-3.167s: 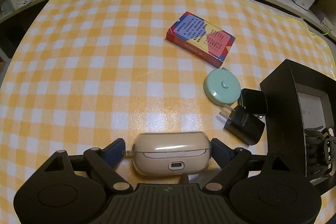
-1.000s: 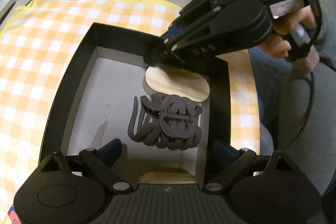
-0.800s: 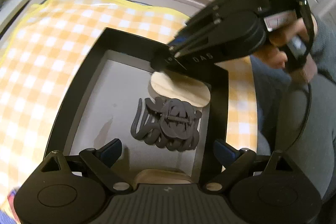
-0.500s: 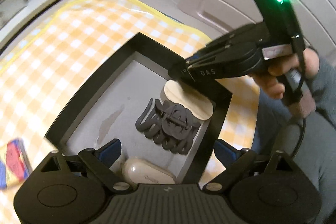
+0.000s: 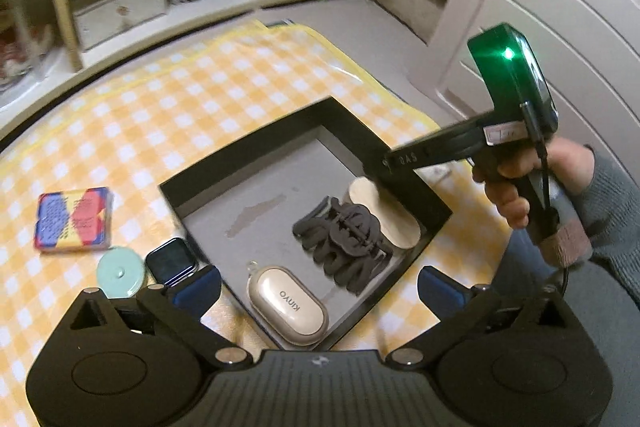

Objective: Organize rigid objects
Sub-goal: 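Move the left tool out of the box toward the colourful card box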

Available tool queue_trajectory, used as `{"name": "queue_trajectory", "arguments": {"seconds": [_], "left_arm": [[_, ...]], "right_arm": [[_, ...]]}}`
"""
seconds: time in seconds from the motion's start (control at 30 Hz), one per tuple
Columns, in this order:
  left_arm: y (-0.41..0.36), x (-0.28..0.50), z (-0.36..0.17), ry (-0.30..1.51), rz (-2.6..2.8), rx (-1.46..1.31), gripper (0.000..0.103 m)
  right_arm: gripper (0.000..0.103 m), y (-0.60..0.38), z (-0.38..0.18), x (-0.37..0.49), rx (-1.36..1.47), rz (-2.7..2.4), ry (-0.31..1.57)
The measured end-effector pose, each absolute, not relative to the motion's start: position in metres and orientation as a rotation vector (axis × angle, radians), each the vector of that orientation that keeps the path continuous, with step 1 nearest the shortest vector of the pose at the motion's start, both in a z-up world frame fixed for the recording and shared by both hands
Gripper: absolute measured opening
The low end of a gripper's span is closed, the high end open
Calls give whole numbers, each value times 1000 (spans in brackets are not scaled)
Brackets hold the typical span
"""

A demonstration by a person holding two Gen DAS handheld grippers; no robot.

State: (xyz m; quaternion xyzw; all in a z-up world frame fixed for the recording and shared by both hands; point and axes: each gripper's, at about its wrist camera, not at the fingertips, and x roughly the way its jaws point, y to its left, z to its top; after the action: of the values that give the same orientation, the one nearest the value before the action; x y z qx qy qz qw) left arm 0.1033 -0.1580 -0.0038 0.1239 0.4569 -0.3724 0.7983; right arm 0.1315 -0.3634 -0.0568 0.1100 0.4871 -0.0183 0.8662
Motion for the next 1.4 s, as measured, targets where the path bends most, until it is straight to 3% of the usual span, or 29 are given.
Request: {"name": "queue_trajectory", "arguments": {"seconds": [0.77, 1.4], "left_arm": [[-98, 113, -19, 895, -508, 121, 103], [-68, 213, -41, 777, -292, 176, 103]], "right_arm": [[6, -354, -55, 132, 187, -83, 1031], [6, -351, -57, 132, 160, -85, 1039]]}}
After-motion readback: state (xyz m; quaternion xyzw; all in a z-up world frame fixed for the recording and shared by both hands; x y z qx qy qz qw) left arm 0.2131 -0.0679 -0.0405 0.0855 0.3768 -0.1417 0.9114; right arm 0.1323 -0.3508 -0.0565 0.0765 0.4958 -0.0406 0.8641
